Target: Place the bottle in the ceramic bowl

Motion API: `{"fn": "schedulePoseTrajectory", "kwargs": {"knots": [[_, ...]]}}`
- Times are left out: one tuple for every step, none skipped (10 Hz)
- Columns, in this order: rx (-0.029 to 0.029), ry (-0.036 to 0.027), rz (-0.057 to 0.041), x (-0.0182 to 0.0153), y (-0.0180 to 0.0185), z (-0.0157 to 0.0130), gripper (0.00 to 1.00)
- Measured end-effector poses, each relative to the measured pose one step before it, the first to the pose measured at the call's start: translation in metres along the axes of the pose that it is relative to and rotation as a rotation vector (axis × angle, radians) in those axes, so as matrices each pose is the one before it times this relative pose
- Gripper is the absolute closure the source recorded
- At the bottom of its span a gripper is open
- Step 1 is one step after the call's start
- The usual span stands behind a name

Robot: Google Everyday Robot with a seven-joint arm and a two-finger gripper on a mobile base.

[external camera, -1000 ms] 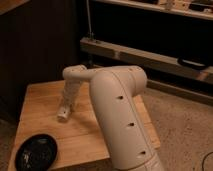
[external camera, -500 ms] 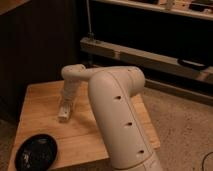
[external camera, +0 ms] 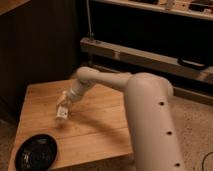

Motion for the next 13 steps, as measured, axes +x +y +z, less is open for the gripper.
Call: {"fn": "schedulePoseTrajectory", "kwargs": {"knots": [[-0.05538,0.02856,-0.06783,0.01967,0.0149,0.00361,1.0],[-0.01749,0.03778,-0.07146,0.01932,0.01559,0.00616,1.0],[-0.00757,0.03208,-0.10361,0.01724,0.02116,0.00613,1.0],[0.0053,0.03403,-0.11977,0.01851,0.02452,0.00325,1.0],[0.00429,0.01766,-0.05431,0.00893,0.00942,0.0021,1.0],[0.00027,0.00475,-0.02472,0.00199,0.00646,0.00077,1.0],[-0.00015,0.00103,-0.00073,0.00011,-0.00009,0.00084,1.0],[0.00016,-0.00041,-0.00017,0.00006,0.00012,-0.00039,1.0],[-0.00009,0.00016,0.00053,0.00009,-0.00032,0.00018,1.0],[-0.00009,0.00001,0.00006,0.00003,0.00003,-0.00002,1.0],[0.00011,-0.00105,-0.00011,-0.00019,0.00008,-0.00035,1.0],[0.00068,0.00132,-0.00154,0.00028,0.00011,0.0012,1.0],[-0.01509,-0.00314,-0.02748,0.00126,0.00182,0.0039,1.0]]}}
